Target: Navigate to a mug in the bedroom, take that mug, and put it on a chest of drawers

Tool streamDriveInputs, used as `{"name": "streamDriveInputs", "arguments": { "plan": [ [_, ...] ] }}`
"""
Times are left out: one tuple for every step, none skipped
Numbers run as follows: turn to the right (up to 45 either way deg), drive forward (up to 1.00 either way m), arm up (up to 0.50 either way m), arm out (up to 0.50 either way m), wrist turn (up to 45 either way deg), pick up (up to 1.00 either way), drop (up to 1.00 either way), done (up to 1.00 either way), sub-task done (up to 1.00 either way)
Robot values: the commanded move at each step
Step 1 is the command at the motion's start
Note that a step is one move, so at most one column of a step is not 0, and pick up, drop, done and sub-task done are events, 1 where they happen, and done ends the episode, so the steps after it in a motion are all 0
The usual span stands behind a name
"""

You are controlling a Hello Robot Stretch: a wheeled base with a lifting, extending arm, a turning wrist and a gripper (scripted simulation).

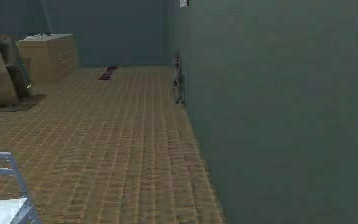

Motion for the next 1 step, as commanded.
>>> {"name": "streamDriveInputs", "arguments": {
  "plan": [
    [-12.0, 0.00, 0.00, 0.00, 0.0, 0.00, 0.00, 0.00, 0.00]
  ]
}}
